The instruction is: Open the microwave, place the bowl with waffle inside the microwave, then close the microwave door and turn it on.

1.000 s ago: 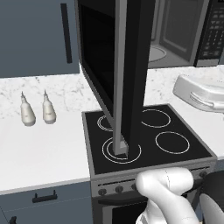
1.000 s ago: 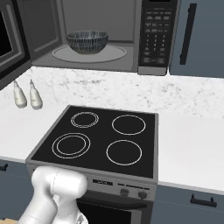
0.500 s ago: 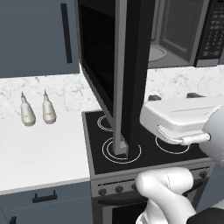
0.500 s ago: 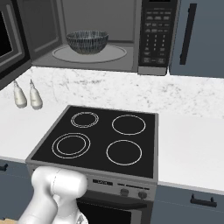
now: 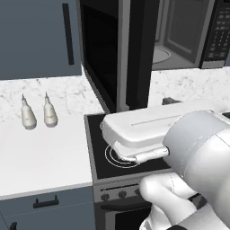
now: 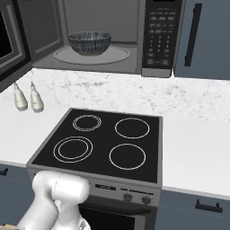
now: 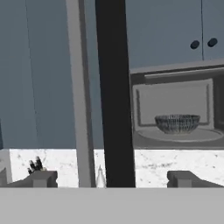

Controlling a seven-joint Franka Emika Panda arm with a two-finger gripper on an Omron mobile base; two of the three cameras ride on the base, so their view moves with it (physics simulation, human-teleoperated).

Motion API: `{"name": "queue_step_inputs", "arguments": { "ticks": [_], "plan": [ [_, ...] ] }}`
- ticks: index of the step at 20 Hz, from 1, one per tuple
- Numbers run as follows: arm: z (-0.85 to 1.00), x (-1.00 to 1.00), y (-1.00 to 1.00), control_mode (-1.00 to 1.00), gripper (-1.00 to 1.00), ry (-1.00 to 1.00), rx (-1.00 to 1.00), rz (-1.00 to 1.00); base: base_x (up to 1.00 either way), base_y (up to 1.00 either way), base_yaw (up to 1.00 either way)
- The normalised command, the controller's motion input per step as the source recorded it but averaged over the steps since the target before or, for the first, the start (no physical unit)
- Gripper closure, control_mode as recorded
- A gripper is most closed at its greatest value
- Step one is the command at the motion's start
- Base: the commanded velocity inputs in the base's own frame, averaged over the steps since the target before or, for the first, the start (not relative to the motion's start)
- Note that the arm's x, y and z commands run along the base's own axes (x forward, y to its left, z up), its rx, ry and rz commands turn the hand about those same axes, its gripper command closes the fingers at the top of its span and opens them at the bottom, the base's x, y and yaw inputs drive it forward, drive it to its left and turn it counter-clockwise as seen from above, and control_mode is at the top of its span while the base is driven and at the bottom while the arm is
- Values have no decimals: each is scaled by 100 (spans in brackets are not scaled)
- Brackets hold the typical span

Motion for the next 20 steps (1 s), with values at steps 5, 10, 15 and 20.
{"name": "queue_step_inputs", "arguments": {
  "ticks": [5,10,15,20],
  "plan": [
    [-12,6,53,-100,-100,-1,-5,-1,0,0,0],
    [-1,0,26,-100,-100,-7,-1,-25,0,0,0],
    [-5,16,24,-100,-100,-9,0,-44,0,0,0],
    [-8,34,24,-100,-100,-10,0,-34,0,0,0]
  ]
}}
